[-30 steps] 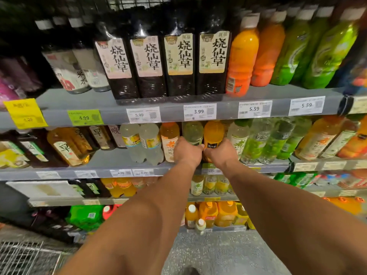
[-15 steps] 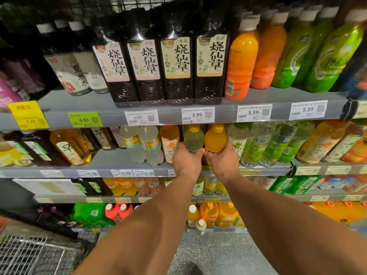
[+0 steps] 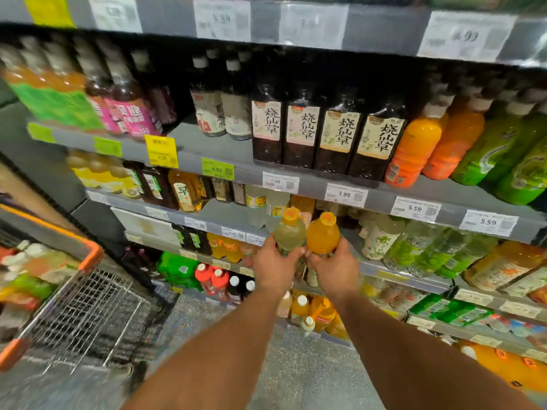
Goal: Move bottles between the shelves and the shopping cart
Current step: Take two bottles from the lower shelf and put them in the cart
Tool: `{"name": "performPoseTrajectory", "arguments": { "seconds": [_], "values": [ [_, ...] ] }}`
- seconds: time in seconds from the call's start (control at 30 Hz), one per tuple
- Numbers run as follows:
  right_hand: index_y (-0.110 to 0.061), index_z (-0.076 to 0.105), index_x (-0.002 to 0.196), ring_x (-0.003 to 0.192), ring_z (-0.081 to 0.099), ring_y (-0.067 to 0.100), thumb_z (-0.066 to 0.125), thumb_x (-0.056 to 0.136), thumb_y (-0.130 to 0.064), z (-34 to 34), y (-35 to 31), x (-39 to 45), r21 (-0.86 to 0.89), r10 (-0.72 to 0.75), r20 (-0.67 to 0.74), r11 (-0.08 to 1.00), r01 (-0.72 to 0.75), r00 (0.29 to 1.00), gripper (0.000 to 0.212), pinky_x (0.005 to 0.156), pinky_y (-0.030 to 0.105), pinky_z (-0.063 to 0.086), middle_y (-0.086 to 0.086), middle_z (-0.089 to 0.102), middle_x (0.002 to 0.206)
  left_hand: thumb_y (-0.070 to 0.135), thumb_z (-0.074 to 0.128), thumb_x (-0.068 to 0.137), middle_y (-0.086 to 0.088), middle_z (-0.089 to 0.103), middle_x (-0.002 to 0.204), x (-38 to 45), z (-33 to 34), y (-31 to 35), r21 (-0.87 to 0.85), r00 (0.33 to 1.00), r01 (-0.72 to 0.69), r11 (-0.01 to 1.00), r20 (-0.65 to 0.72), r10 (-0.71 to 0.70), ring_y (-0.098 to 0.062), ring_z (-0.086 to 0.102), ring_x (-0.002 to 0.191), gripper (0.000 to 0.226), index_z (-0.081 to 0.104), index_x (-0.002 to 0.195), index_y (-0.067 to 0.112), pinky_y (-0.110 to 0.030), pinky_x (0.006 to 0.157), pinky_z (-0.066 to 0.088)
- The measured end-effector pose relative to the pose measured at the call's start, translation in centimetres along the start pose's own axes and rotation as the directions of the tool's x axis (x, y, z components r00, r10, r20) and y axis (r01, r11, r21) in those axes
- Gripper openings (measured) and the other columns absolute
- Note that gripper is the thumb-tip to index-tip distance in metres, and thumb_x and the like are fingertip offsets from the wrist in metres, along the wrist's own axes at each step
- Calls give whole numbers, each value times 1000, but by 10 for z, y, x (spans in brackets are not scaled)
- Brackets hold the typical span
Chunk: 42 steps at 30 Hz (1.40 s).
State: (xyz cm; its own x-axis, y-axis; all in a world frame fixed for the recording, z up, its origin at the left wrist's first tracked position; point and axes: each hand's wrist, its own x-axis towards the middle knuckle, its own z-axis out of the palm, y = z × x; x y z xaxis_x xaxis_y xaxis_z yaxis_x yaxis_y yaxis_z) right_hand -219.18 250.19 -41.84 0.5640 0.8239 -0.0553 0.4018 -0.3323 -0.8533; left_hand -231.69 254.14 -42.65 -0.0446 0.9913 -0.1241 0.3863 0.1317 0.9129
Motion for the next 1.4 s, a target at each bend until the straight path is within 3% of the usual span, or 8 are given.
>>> {"name": "performPoseTrajectory", "arguments": {
  "seconds": [0.17,0.43,0.57,0.67,0.83,1.07,1.3,1.4],
  "values": [
    [-25,48,107,77,54,22,77,75,-45,75,-51,-42,-31,-79,207,996,87,975,47,65,32,39,-7,54,82,47,81,70,27,62,76,-8,-112,-36,-14,977,66,998,-201,-67,1,61,76,36,64,99,34,-8,60,40],
    [-15,55,110,88,62,33,81,74,-33,238,-169,-151,42,-228,471,971,236,852,48,69,34,46,6,66,89,44,83,68,-2,73,96,-20,-333,-112,-25,815,243,970,-536,-218,-27,66,94,44,67,105,25,-28,70,44],
    [-16,55,105,90,64,32,82,72,-34,312,-222,-205,39,-299,588,938,343,752,46,64,30,38,8,68,94,47,83,68,-3,74,96,-28,-424,-146,-86,727,292,953,-627,-279,-29,67,94,44,66,102,24,-31,71,47],
    [-17,55,114,91,64,32,82,72,-33,355,-249,-234,75,-334,670,919,386,663,53,72,34,47,8,68,98,45,83,71,1,72,96,-35,-474,-165,-142,667,307,941,-673,-319,-25,66,93,43,65,105,27,-26,69,40],
    [-22,53,100,81,62,30,80,72,-41,425,-278,-257,62,-343,753,886,459,561,44,71,40,52,3,65,86,42,83,73,7,71,94,-24,-526,-199,-260,619,312,914,-674,-403,-20,67,86,42,64,109,28,-36,73,58],
    [-27,49,101,66,53,15,80,71,-46,539,-293,-247,69,-349,834,835,546,428,48,54,27,36,-13,54,75,43,83,72,11,67,87,32,-568,-249,-330,513,379,864,-702,-493,-18,64,88,41,66,105,26,-21,58,38],
    [-27,47,90,61,56,8,84,68,-36,705,-281,-212,63,-226,946,831,553,232,43,56,18,43,-9,57,70,33,83,75,-4,71,112,131,-599,-341,-523,299,451,723,-675,-674,-28,65,105,58,59,126,19,-38,87,53],
    [-24,49,120,86,64,19,81,74,-24,773,-255,-203,20,-77,992,872,488,98,56,79,41,55,-1,64,97,25,79,80,-3,72,106,165,-600,-386,-597,183,496,630,-638,-748,-28,65,101,46,60,122,19,-26,78,50]
  ]
}}
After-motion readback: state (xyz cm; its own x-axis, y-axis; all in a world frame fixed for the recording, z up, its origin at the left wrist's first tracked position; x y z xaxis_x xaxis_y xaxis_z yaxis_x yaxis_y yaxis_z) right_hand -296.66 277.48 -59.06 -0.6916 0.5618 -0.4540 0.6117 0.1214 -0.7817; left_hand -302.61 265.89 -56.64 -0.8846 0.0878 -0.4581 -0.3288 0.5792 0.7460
